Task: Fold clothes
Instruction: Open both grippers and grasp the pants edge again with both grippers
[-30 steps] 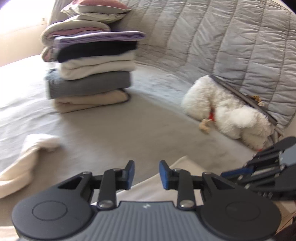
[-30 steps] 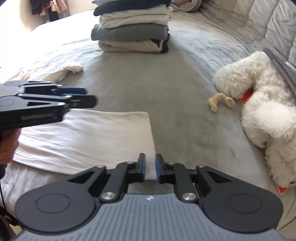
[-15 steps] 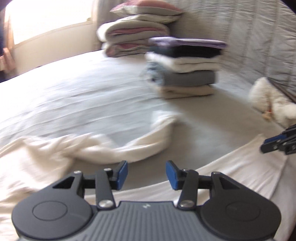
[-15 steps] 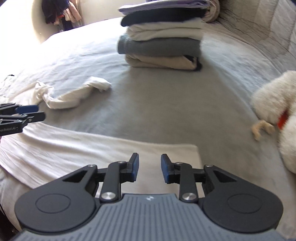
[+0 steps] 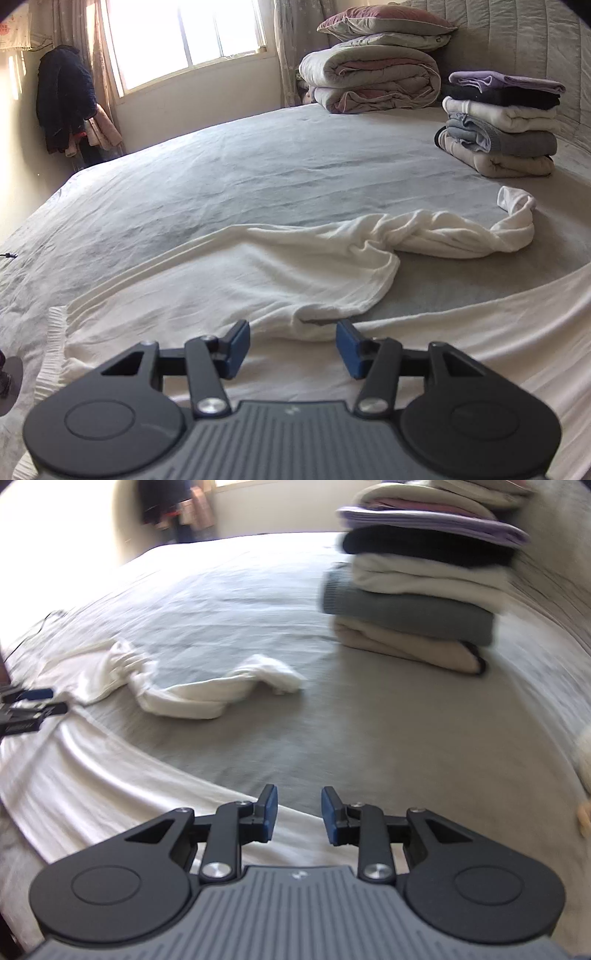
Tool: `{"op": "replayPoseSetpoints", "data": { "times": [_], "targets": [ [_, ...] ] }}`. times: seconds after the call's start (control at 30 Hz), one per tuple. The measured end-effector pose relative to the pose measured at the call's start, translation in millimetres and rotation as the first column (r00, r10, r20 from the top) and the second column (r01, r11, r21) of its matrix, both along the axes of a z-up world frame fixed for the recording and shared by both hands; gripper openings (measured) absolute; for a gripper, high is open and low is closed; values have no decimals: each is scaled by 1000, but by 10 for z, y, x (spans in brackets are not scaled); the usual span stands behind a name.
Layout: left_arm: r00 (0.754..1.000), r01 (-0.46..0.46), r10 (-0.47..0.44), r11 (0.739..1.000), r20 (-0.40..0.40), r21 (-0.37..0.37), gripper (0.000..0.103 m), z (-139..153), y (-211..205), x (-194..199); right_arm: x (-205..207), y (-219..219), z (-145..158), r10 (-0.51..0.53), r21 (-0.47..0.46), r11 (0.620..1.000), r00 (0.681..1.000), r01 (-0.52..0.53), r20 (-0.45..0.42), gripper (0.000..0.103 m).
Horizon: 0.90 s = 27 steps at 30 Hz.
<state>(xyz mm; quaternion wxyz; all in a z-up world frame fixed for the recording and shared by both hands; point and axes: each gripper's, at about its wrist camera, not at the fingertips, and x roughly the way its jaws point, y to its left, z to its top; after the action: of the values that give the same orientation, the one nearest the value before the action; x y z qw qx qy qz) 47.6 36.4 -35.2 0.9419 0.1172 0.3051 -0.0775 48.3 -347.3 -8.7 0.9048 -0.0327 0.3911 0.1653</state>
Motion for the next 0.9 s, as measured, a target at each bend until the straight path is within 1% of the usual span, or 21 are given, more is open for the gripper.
{"op": "replayPoseSetpoints", "data": {
  "times": [0.1, 0.2, 0.3, 0.33, 0.37, 0.4, 0.43, 0.47, 0.57, 0.73, 0.8, 0.9],
  "targets": [
    [1000, 15, -15, 1000, 3, -12, 53, -73, 33, 57, 23, 134, -57, 67, -22, 998, 998, -67, 0, 30],
    [1000, 7, -7, 998, -5, -59, 53, -110, 105, 94, 64, 230, -133, 103, -54, 993, 995, -103, -13, 30],
    [1000, 9, -9, 997, -4, -73, 50, -121, 112, 103, 76, 266, -169, 120, -74, 990, 993, -121, -13, 30],
    [1000, 11, -11, 997, -2, -74, 44, -128, 110, 104, 76, 273, -178, 125, -78, 989, 992, -126, -12, 28],
    [1000, 8, -8, 997, 3, -77, 34, -124, 111, 100, 70, 285, -185, 131, -84, 988, 991, -132, -10, 22],
    [1000, 5, -5, 997, 9, -80, 30, -120, 114, 95, 51, 307, -187, 139, -91, 986, 990, -138, -5, 17],
    [1000, 2, -1, 997, 14, -83, 20, -115, 116, 90, 32, 328, -190, 146, -99, 984, 989, -145, 0, 10],
    [1000, -1, 2, 996, 20, -87, 13, -110, 118, 85, 13, 349, -193, 154, -107, 983, 988, -152, 5, 8],
    [999, -9, 13, 995, 37, -96, 5, -96, 125, 70, -42, 394, -192, 159, -126, 980, 987, -154, 27, 5],
    [997, -24, 31, 993, 66, -112, 4, -73, 137, 46, -99, 350, -116, 106, -107, 990, 990, -95, 98, 3],
    [998, -27, 32, 995, 57, -97, 4, -95, 113, 66, -98, 336, -90, 92, -100, 992, 989, -81, 117, 3],
    [999, -31, 34, 997, 41, -73, 4, -132, 74, 99, -61, 376, -135, 94, -121, 989, 990, -81, 105, 3]
  ]
}}
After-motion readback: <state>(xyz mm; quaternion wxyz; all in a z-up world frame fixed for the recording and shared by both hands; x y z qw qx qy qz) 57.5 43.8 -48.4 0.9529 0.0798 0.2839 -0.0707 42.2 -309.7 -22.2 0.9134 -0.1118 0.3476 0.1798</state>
